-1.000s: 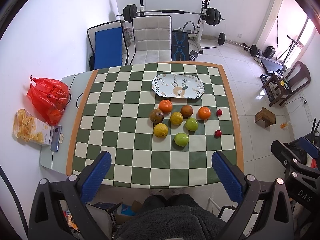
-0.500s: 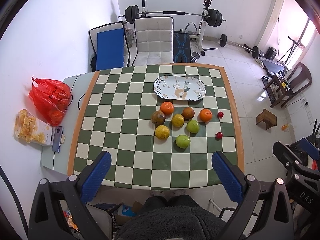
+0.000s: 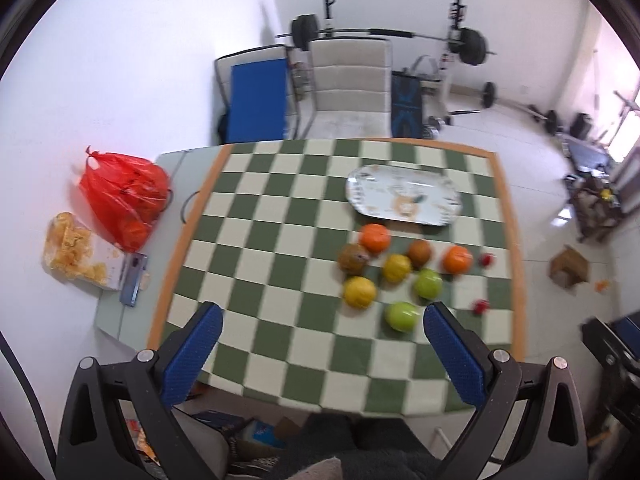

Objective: Organize fruits
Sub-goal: 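Grasp the yellow citrus with the left tool while the right tool grasps a green apple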

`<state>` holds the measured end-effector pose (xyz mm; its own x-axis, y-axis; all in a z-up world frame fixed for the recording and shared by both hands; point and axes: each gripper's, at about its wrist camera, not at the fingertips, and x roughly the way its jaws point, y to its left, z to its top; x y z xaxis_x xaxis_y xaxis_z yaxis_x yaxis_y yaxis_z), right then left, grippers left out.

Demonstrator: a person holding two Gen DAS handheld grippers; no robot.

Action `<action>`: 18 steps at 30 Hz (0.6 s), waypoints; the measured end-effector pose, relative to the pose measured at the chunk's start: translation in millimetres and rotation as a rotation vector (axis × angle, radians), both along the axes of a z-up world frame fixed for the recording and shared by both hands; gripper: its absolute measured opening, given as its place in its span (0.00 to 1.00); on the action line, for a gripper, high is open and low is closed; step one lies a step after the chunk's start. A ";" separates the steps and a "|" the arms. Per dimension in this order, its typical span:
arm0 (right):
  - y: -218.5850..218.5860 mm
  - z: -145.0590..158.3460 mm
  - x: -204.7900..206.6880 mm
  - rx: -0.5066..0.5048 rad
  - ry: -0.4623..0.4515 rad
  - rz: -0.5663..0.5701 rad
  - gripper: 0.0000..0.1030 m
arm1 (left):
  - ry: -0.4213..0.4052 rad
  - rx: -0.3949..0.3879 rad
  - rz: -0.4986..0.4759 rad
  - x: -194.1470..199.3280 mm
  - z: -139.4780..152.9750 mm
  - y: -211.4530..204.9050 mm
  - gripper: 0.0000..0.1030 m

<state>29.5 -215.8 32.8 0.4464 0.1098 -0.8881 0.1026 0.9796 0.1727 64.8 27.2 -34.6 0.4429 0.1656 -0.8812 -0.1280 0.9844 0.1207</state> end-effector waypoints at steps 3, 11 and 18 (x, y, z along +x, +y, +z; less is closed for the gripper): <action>6.0 -41.2 26.9 0.049 0.043 0.010 1.00 | 0.069 0.037 0.023 29.4 -38.8 14.7 1.00; 33.5 -183.7 87.3 0.096 0.224 0.034 1.00 | 0.352 -0.050 -0.016 104.4 -160.4 44.3 0.97; 67.9 -330.9 122.9 0.209 0.475 -0.023 0.88 | 0.582 -0.150 -0.063 142.9 -247.9 45.0 0.96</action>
<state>152.4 -147.9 -298.1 0.0035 0.3012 -0.9535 0.2385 0.9258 0.2933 207.7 72.2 -282.5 -0.1139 0.0103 -0.9934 -0.0235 0.9996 0.0130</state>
